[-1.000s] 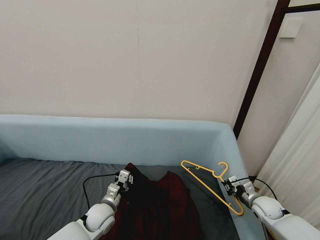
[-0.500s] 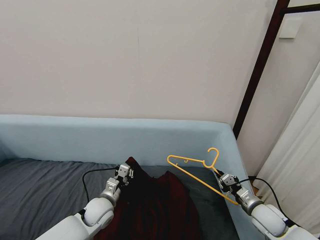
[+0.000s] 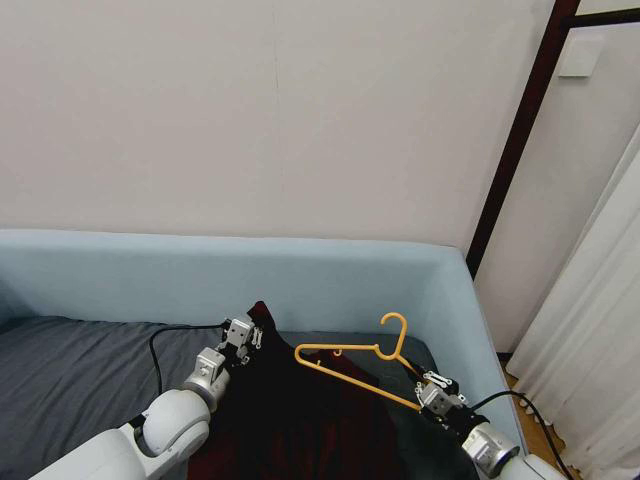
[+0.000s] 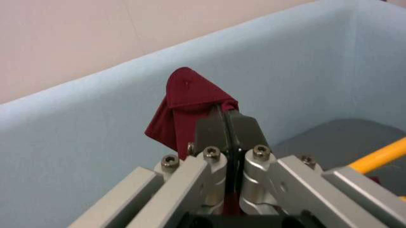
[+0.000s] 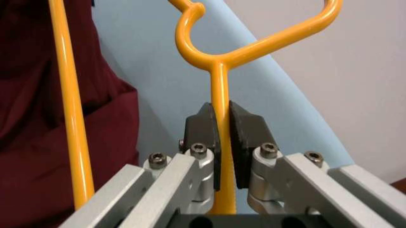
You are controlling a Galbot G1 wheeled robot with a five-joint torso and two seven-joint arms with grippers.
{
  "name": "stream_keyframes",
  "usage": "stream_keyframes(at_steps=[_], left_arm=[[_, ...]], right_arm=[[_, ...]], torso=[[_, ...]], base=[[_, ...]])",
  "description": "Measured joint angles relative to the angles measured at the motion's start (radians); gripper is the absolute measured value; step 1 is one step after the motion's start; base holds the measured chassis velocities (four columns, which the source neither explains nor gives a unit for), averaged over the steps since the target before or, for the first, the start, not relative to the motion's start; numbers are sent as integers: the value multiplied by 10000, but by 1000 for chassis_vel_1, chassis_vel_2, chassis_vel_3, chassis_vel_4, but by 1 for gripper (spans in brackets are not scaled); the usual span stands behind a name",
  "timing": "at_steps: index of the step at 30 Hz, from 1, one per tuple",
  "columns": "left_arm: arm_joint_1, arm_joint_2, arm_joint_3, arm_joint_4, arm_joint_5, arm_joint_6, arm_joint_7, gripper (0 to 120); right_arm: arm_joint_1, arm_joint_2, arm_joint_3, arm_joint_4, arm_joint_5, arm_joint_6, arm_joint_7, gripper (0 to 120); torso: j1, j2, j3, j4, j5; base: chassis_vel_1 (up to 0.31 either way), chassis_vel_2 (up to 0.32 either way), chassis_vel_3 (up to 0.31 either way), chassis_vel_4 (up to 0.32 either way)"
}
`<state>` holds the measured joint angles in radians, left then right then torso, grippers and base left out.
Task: Pick up the clothes from the sofa and hang them on the clothes hanger.
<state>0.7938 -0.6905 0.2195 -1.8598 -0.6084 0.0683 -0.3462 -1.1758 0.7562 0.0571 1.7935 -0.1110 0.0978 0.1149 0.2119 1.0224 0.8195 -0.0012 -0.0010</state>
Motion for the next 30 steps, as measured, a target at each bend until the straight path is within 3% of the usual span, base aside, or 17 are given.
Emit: stream_keyframes(at_steps=[13,21,30], left_arm=[[-7,-116,524,-91,154,67,-14,0],[-12,-351,572,262,226,61,-55,0],[33,-452,978,-13,256,157,-82,0]], right_arm=[[802,575,-771,-435,-132,17,122,4],[684,370,-858,-312,-145,37,130,4],[1263,467,-1255,-813,-142,-7,337,4]], torso=[[0,-1,1,-2,2],[1,-2,1,-2,0],[1,-2,1,0,2]], base=[[0,0,0,0],[0,0,0,0],[0,0,0,0]])
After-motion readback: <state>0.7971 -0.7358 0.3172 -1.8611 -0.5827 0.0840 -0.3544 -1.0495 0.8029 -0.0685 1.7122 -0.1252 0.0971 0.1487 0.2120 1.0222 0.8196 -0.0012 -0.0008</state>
